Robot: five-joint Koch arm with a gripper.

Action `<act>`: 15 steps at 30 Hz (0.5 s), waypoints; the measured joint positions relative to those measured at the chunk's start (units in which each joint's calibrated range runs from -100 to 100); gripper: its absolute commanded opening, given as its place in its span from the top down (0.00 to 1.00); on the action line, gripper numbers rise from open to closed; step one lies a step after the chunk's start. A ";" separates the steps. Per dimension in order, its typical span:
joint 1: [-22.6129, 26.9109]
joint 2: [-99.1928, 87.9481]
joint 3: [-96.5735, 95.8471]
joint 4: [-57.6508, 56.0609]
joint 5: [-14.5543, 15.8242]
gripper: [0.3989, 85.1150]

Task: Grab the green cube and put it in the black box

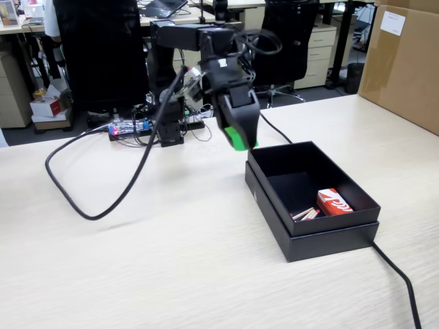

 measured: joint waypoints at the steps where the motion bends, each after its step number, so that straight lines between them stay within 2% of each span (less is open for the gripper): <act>1: 1.90 3.24 8.40 0.08 0.78 0.99; 7: 6.11 20.45 18.62 0.00 2.20 0.99; 15: 7.18 40.26 22.73 0.00 3.42 0.99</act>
